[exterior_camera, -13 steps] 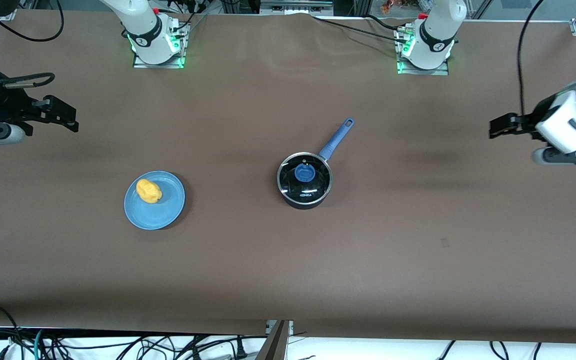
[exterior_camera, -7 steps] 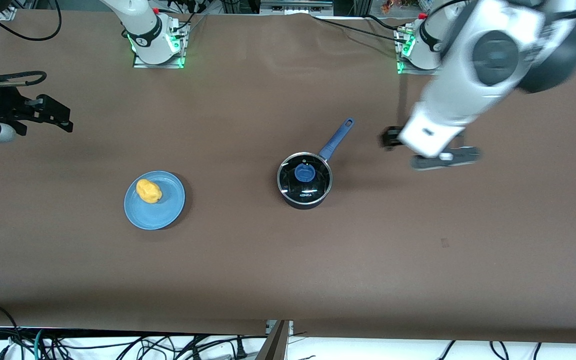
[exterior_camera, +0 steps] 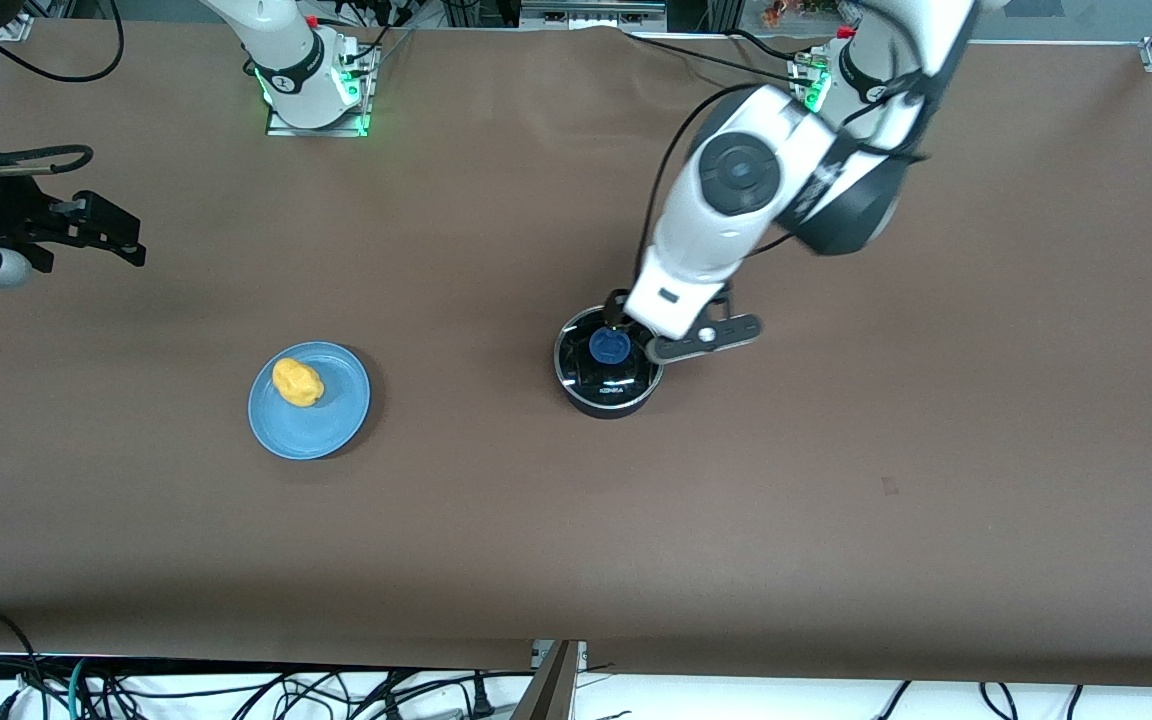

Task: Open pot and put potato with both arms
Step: 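Reach the left gripper to the lid knob while the right gripper reaches the potato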

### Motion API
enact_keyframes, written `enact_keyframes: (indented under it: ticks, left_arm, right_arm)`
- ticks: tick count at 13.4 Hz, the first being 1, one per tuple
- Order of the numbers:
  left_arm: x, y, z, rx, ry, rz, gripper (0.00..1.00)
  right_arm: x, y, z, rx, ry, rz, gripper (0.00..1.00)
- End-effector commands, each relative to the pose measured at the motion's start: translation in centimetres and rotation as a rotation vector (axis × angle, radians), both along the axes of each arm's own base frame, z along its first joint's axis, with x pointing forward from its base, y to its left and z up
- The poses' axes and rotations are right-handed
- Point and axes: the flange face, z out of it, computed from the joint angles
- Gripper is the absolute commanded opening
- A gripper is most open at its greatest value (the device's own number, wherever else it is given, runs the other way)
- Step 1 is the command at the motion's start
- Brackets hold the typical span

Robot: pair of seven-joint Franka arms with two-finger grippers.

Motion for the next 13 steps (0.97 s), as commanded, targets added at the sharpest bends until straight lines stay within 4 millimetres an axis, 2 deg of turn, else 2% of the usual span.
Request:
enact_keyframes:
  ticks: [1,2,4,6,8,9,11,12,13]
  left_arm:
    - [-0.8,-3.6,-3.1,-0.011,-0.027,-0.044,1.00]
    - [-0.9,-3.8,-3.9,0.018,-0.043,-0.076,1.00]
    - [-2.3,-5.2,-5.4,0.074,-0.067,-0.184,1.00]
    - [-3.2,-6.1,-6.9,0.103,-0.067,-0.227,1.00]
    - [-3.2,-6.2,-7.4,0.101,-0.067,-0.234,1.00]
    - [-3.1,-6.2,-7.7,0.095,-0.073,-0.241,1.00]
    - [-2.7,-5.8,-8.1,0.096,-0.071,-0.273,1.00]
    - [-2.6,-5.7,-8.2,0.094,-0.071,-0.279,1.00]
    - [-2.5,-5.6,-8.8,0.094,-0.068,-0.277,1.00]
  right_arm:
    - [1.6,-0.2,-2.5,0.005,0.032,-0.014,1.00]
    - [2.2,-0.4,-4.0,0.009,0.058,-0.012,1.00]
    - [3.2,-0.2,-6.8,-0.017,0.104,-0.009,1.00]
    - [3.8,-0.6,-8.9,-0.022,0.137,-0.004,1.00]
    - [5.4,0.2,-14.6,-0.038,0.228,0.009,1.00]
    - [5.8,0.3,-16.2,-0.031,0.237,0.025,1.00]
    - [6.8,0.5,-21.7,-0.002,0.215,0.179,1.00]
    - [6.6,0.3,-24.4,0.007,0.194,0.242,1.00]
    - [6.4,0.3,-26.3,0.010,0.171,0.282,1.00]
